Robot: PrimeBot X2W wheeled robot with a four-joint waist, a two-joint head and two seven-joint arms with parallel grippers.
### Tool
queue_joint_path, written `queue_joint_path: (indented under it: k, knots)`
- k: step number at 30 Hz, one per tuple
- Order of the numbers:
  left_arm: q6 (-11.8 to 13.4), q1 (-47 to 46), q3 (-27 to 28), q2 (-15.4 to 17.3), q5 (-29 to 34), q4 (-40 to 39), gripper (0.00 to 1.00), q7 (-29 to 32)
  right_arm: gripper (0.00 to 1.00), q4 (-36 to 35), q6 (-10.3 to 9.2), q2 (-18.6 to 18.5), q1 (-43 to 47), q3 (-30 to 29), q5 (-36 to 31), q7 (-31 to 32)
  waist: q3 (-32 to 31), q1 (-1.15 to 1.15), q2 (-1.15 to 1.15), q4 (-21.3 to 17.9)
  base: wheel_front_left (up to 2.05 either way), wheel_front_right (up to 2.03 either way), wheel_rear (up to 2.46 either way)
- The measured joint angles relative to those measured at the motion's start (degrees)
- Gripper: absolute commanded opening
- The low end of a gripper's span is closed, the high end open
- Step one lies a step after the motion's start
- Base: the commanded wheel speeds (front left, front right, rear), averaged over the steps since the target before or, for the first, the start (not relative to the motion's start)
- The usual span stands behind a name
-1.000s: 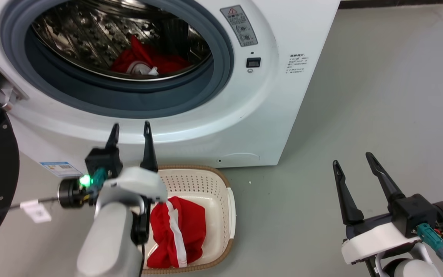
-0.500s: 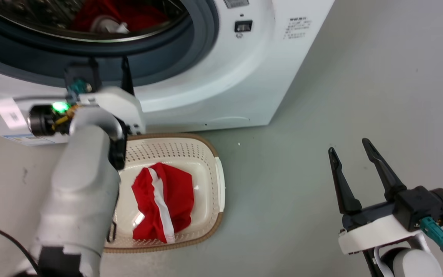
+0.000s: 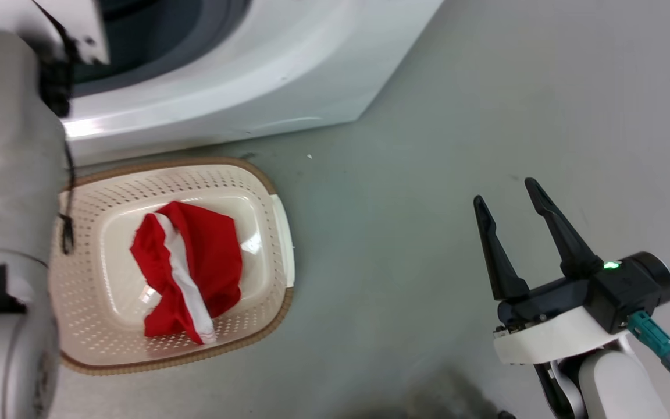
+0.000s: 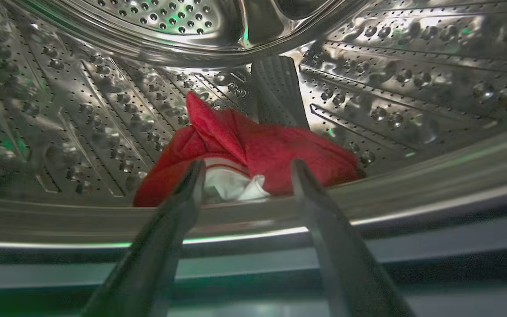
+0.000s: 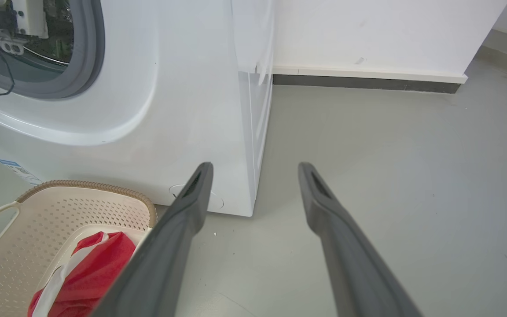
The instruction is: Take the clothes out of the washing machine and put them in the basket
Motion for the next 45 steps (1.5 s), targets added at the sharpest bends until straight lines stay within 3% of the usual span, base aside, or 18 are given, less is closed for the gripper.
queue_joint_path:
  k: [13, 24, 25, 26, 27, 36, 45]
  knots:
    - [1.03, -13.02, -2.4, 8.43, 2.82, 1.85, 1.0, 18.9, 1.0, 2.03, 0.0, 0.0, -1.74, 4.03, 3.23, -1.94, 7.88, 0.0, 0.0, -7.24, 0.0, 0.0, 0.0]
    - [2.69, -14.77, -2.46, 12.66, 2.61, -5.35, 1.0, 33.97, 1.0, 4.04, 0.01, -0.05, -2.86, 6.47, 5.2, -2.68, 12.1, -0.01, 0.0, -10.91, 0.0, 0.0, 0.0]
    - [3.05, -14.44, -2.43, 12.95, 2.59, -6.53, 0.95, 34.89, 1.0, 4.12, 0.0, -0.05, -2.93, 6.58, 5.39, -2.7, 12.23, -0.01, 0.0, -11.04, 0.0, 0.0, 0.0]
    - [3.33, -14.07, -2.48, 13.29, 2.63, -7.97, 0.2, 35.29, 1.0, 4.19, 0.0, -0.07, -2.99, 6.65, 5.55, -2.71, 12.37, -0.01, 0.0, -11.15, 0.0, 0.0, 0.0]
    - [3.66, -13.41, -2.5, 13.54, 2.68, -9.57, 0.0, 35.51, 1.0, 4.28, 0.0, -0.08, -3.14, 6.68, 5.79, -2.71, 12.51, -0.01, 0.0, -11.2, 0.0, 0.0, 0.0]
    - [8.04, -7.07, -1.71, 15.58, 3.01, -23.12, 0.0, 31.11, 1.0, 4.38, 0.0, -0.07, -4.65, 6.44, 6.31, -2.83, 11.94, -0.01, 0.0, -10.85, 0.0, 0.0, 0.0]
    - [9.21, -3.46, -0.68, 15.21, 1.46, -27.33, 0.0, 16.44, 1.0, 4.47, 0.0, -0.08, -5.24, 4.78, 5.73, -2.86, 9.56, -0.01, 0.0, -9.68, 0.0, 0.0, 0.0]
